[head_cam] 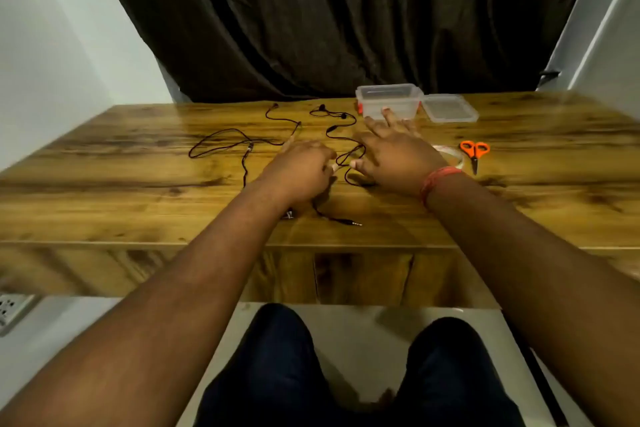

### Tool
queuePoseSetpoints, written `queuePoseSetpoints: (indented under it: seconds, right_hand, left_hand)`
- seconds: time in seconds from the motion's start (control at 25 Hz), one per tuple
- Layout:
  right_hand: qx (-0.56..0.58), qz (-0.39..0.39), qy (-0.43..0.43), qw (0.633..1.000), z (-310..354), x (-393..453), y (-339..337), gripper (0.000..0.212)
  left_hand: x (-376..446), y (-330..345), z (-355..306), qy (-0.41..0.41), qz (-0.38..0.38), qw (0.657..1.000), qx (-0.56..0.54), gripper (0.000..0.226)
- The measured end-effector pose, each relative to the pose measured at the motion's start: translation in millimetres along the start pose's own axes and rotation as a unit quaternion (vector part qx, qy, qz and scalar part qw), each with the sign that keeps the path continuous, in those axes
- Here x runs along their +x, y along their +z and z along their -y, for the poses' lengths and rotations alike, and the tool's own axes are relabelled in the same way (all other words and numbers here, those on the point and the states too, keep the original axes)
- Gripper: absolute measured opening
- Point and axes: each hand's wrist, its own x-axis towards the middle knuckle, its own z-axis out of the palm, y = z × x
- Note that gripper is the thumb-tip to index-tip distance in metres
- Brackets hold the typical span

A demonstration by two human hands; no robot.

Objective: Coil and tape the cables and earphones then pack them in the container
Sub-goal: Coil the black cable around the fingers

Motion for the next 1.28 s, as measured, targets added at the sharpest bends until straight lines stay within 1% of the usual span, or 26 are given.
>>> queuePoseSetpoints:
  seconds: [0.04,0.12,0.2,0.28,0.4,0.48,0.56,0.64,0.72,0.76,0.8,0.84,0.88,0.92,0.96,1.0,1.04,1.08,1.12,1.16,1.2,1.28]
  right_hand:
    - [0.008,0.004,-0.025,1.000,4,-7,1,0.051]
    - [0.055,0.050,-0.068,0.995,13,-18,0,0.035]
    - [0.086,0.113,-0.085,0.986,25,-31,1,0.027]
    - [0.086,0.143,-0.095,0.981,32,-37,3,0.021]
    - [0.109,0.125,-0.104,0.981,36,-41,6,0.010]
    - [0.119,0.116,-0.115,0.979,35,-40,9,0.008]
    - [0.142,0.102,-0.117,0.978,32,-37,9,0.007]
    - [0.217,0.064,-0.090,0.970,22,-28,8,0.002]
    - [0.312,0.033,-0.047,0.948,12,-14,4,0.011]
    - [0.383,0.022,-0.021,0.923,8,-6,3,0.014]
    - [0.464,0.001,0.001,0.886,5,5,4,0.014]
    - [0.543,-0.037,0.020,0.839,4,16,4,0.015]
    - [0.616,-0.074,0.035,0.784,6,27,6,0.014]
    - [0.677,-0.095,0.045,0.728,11,39,10,0.012]
    - [0.728,-0.089,0.049,0.678,17,51,14,0.011]
    - [0.767,-0.062,0.050,0.636,23,61,18,0.017]
    - [0.794,-0.024,0.045,0.606,29,71,21,0.024]
    - [0.801,0.006,0.040,0.597,33,80,24,0.029]
    - [0.795,0.027,0.037,0.605,34,87,27,0.030]
    - [0.776,0.038,0.037,0.629,33,94,29,0.028]
    - [0.744,0.035,0.039,0.666,31,101,32,0.023]
    - [0.637,-0.011,0.042,0.769,20,111,38,0.013]
  left_hand:
    - [-9,1,1,0.022,0.020,0.999,-0.022,0.033]
    - [-23,3,2,0.060,0.042,0.996,-0.045,0.025]
    - [-34,6,3,0.069,0.054,0.995,-0.056,0.021]
    - [-37,6,2,0.061,0.062,0.994,-0.068,0.019]
    - [-40,7,-3,0.065,0.082,0.991,-0.080,0.017]
    - [-41,9,-6,0.078,0.093,0.987,-0.110,0.015]
    - [-39,7,-9,0.068,0.098,0.976,-0.180,0.015]
    - [-33,3,-9,0.034,0.077,0.955,-0.283,0.013]
    - [-23,-4,-8,0.002,0.037,0.934,-0.355,0.010]
    - [-17,-7,-7,-0.012,0.019,0.918,-0.397,0.011]
    - [-7,-10,-6,-0.024,0.003,0.892,-0.452,0.016]
    - [4,-12,-5,-0.035,-0.013,0.853,-0.521,0.023]
    - [15,-13,-4,-0.045,-0.028,0.799,-0.598,0.029]
    - [27,-15,-3,-0.052,-0.046,0.737,-0.673,0.035]
    - [40,-16,-2,-0.051,-0.068,0.685,-0.724,0.040]
    - [53,-17,1,-0.046,-0.095,0.655,-0.748,0.043]
    - [65,-17,6,-0.041,-0.121,0.648,-0.751,0.045]
    - [75,-17,11,-0.040,-0.146,0.656,-0.739,0.044]
    - [85,-17,19,-0.047,-0.174,0.676,-0.714,0.043]
    - [96,-15,28,-0.055,-0.199,0.703,-0.681,0.040]
    - [105,-11,38,-0.065,-0.215,0.731,-0.644,0.035]
    - [117,1,56,-0.075,-0.212,0.787,-0.575,0.026]
